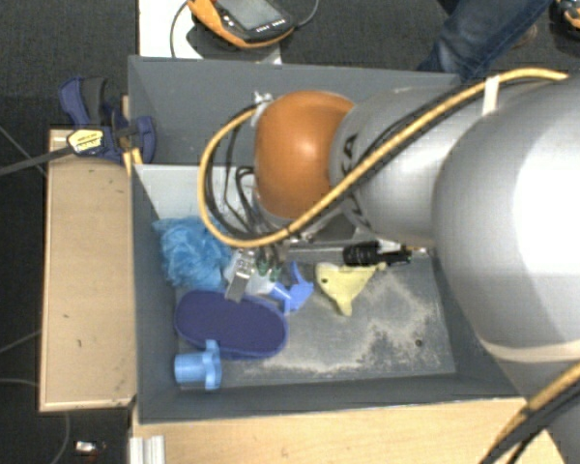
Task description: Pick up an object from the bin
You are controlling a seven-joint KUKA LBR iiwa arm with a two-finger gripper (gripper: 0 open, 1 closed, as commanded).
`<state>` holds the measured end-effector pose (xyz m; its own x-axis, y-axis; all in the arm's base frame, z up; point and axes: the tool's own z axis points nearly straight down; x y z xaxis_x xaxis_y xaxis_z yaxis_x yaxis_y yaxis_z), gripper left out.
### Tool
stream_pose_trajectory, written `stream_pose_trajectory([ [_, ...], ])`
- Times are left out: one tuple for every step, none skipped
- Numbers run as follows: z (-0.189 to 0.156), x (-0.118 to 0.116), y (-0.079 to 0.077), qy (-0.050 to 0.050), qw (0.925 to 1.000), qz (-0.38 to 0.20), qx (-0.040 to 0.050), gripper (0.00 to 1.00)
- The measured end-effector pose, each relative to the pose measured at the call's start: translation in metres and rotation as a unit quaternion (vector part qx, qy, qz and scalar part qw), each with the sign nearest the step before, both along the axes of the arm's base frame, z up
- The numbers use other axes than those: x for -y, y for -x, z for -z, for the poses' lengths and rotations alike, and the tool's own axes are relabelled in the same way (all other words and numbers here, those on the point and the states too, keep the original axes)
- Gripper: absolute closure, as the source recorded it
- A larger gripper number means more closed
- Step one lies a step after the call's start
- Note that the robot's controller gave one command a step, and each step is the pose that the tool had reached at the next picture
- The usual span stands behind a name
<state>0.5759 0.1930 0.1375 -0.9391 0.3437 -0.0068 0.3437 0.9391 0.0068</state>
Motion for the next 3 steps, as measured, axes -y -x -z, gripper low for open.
stream_pose_trajectory([
  [-0.013,-0.018,0.011,0.001,0.9974,-0.072,-0.001,0.0],
  [0.039,-0.034,0.025,0.001,0.9963,-0.086,0.0017,0.0],
  [0.041,-0.053,0.031,0.002,0.9896,-0.144,0.0035,0.0],
])
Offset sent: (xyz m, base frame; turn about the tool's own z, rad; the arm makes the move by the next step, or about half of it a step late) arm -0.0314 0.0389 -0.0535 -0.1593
